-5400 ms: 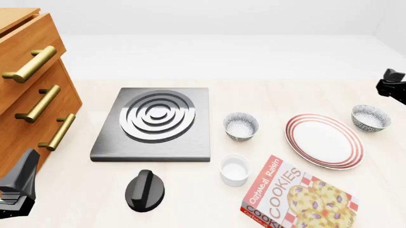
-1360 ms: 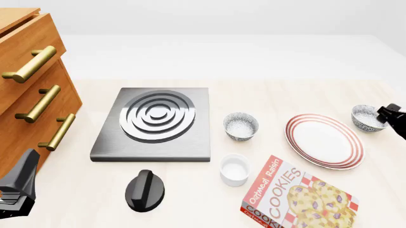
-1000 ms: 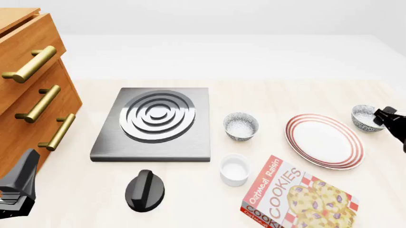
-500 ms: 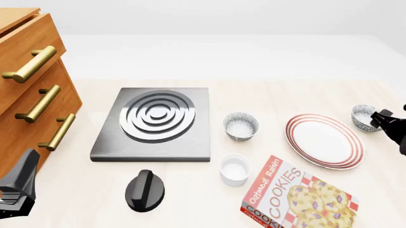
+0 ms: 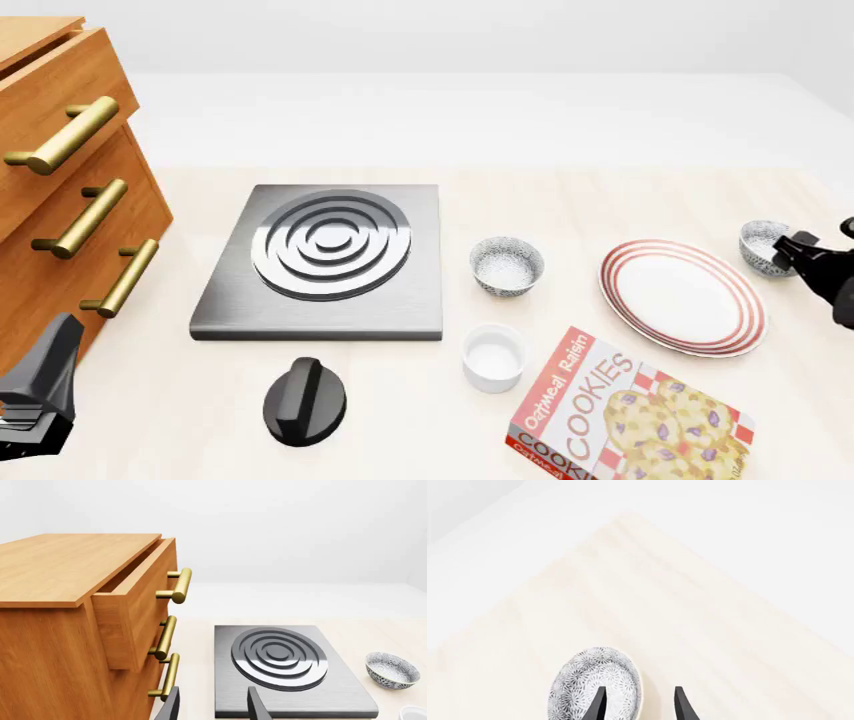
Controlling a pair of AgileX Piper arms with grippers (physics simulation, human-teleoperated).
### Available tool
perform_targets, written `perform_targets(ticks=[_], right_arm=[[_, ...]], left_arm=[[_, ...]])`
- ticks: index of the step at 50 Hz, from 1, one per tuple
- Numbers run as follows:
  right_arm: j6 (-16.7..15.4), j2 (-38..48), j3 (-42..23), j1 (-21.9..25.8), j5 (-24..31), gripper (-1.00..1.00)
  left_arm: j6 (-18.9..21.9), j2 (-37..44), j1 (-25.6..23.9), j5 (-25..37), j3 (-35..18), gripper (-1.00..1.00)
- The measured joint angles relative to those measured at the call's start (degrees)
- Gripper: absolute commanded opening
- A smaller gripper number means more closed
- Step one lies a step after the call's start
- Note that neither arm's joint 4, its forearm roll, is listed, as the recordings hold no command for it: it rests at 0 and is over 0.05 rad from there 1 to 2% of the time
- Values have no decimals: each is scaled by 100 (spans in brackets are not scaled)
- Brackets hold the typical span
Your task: Pick the akita bowl next to the plate and place it on the plate.
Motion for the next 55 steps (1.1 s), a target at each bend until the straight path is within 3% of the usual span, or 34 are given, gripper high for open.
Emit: perform_targets(ticks=[23,24,55], right_arm=[[18,104,-140,33,20,100],[18,108,-144,34,20,-100],[106,-56,-69,77,152,-100]], left_arm=[[0,0,0,0,0,100],[0,0,0,0,0,100],[0,0,0,0,0,100]])
